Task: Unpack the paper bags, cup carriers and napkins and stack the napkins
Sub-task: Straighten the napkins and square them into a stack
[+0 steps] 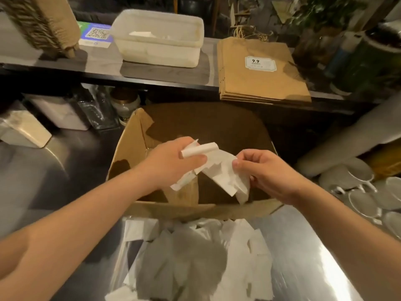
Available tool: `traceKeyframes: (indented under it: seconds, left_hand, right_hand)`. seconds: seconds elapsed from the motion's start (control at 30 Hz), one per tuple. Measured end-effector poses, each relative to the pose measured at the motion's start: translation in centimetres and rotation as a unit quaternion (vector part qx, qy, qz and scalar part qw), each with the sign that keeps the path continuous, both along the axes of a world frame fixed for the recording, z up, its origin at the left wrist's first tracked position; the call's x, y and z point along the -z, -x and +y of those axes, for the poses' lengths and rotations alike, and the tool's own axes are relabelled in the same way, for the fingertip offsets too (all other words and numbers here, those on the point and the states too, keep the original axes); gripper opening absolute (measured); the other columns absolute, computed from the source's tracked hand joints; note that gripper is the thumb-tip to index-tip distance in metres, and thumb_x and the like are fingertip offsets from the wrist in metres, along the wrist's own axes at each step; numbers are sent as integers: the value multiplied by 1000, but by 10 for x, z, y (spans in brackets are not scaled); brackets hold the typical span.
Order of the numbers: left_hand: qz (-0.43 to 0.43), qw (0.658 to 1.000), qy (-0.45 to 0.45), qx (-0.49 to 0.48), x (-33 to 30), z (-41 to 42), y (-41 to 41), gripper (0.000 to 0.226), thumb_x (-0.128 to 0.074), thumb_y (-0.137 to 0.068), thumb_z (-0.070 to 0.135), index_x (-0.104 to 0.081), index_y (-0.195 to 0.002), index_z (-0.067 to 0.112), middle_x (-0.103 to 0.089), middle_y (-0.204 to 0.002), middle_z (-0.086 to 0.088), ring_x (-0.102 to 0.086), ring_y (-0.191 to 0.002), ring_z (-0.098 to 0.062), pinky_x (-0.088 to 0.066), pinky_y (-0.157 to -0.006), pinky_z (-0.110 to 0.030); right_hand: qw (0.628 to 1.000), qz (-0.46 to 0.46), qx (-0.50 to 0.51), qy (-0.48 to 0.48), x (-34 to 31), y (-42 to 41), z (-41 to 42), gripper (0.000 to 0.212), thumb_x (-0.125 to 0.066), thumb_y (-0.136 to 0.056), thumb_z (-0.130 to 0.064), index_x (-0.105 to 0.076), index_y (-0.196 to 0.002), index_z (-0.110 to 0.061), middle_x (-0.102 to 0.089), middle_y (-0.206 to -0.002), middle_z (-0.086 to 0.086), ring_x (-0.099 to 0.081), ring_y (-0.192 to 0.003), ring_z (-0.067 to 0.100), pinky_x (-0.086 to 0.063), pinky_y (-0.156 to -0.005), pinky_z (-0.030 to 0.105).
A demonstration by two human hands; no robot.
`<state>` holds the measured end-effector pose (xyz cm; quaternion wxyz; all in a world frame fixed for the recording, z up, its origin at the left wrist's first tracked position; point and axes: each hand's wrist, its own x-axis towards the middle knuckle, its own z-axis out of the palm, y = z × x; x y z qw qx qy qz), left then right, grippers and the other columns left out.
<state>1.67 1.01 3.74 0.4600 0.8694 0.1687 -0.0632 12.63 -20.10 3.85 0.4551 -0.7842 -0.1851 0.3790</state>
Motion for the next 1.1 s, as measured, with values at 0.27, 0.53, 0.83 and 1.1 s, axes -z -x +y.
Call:
traceKeyframes:
  seconds: [0.27, 0.53, 0.83, 1.1]
  left_hand:
    - [6, 994, 96, 60, 8, -26, 110, 15, -64, -98, 42, -62, -86, 33, -61, -68, 14, -56, -60, -1, -43, -58, -16]
    - [84, 992, -26, 93, 97, -35, 143, 19, -61, -100, 49, -61, -91, 32, -67, -86, 14, -62, -77, -8, -44, -64, -27]
    - [111, 978, -178, -5, 149, -62, 138, 84, -65, -88, 67, -31, -157, 33, -32, -162, 2, -22, -151, -32, -29, -123, -54]
    - [-57, 977, -202, -44, 156, -128, 147, 41, -58, -98, 55, -48, -136, 43, -41, -138, 17, -28, -132, -13, -34, -117, -39]
  right_hand:
    - [986, -104, -100, 89, -19, 73, -50, 25, -58, -99, -38, -69, -86, -20, -68, -79, -5, -64, -69, 12, -54, -70, 25]
    - [960, -165, -91, 206, 48, 112, -73, 26, -57, -102, -38, -66, -86, -19, -62, -89, 1, -62, -81, 21, -57, -77, 37]
    - [953, -188, -12, 238, 140, 113, -97, 20, -61, -98, -45, -64, -108, -29, -59, -111, -6, -60, -92, 11, -58, -84, 32]
    - [941, -321, -9, 107, 163, 122, -124, 34, -58, -98, -48, -53, -125, -28, -42, -117, -15, -42, -113, 8, -45, -98, 28]
